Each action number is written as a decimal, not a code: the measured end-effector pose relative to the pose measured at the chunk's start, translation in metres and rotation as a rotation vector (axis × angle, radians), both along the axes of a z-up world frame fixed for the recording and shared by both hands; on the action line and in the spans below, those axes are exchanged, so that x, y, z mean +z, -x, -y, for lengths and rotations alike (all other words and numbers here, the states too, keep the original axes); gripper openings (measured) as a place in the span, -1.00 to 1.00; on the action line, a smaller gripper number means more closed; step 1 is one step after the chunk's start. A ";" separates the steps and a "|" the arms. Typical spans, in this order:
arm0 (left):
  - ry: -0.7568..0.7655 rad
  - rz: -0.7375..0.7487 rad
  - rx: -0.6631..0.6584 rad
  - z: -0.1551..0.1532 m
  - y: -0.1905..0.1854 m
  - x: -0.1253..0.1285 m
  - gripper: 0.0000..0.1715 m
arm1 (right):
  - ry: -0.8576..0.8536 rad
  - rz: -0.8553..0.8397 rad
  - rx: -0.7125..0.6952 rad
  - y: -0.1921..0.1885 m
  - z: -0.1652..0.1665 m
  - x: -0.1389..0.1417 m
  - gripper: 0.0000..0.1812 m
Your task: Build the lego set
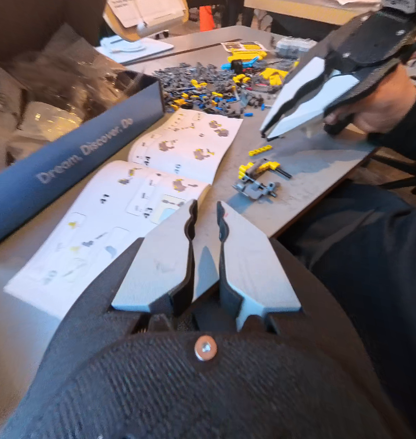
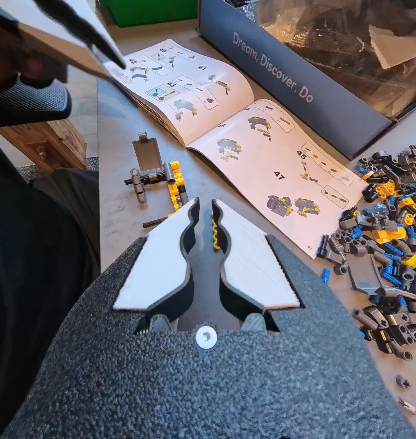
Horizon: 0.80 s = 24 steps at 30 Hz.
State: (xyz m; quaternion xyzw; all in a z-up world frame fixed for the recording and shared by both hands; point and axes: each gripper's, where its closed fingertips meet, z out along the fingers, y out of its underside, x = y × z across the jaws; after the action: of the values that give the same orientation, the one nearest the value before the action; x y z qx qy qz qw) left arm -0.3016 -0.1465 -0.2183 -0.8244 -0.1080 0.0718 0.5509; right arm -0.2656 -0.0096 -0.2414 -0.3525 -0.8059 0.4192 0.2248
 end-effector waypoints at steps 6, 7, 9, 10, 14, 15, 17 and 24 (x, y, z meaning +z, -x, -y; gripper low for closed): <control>0.103 -0.052 0.038 -0.012 0.040 0.003 -0.82 | 0.016 -0.051 0.046 0.000 0.011 0.012 -0.87; 0.115 -0.058 0.036 -0.016 0.044 0.004 -0.83 | 0.031 -0.058 0.062 -0.001 0.016 0.014 -0.87; 0.148 -0.058 0.027 -0.025 0.050 0.004 -0.83 | 0.045 -0.076 0.085 -0.001 0.024 0.016 -0.87; 0.160 -0.059 0.023 -0.030 0.051 0.005 -0.83 | 0.046 -0.083 0.092 0.000 0.026 0.015 -0.87; 0.308 -0.118 0.048 -0.034 0.066 -0.019 -1.00 | 0.059 -0.083 0.098 0.002 0.025 0.011 -0.87; 0.447 -0.114 0.071 -0.024 0.075 -0.046 -1.00 | 0.072 -0.094 0.096 0.002 0.025 0.014 -0.87; 0.423 -0.070 0.051 -0.020 0.072 -0.056 -1.00 | 0.083 -0.120 0.087 0.003 0.022 0.018 -0.87; 0.426 -0.115 0.122 -0.002 0.080 -0.053 -1.00 | 0.077 -0.129 0.075 0.005 0.020 0.017 -0.83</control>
State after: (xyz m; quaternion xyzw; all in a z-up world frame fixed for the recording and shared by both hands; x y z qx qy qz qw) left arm -0.3814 -0.1442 -0.2716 -0.9087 -0.1085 0.1728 0.3642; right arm -0.2705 -0.0294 -0.2244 -0.3028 -0.7858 0.4796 0.2465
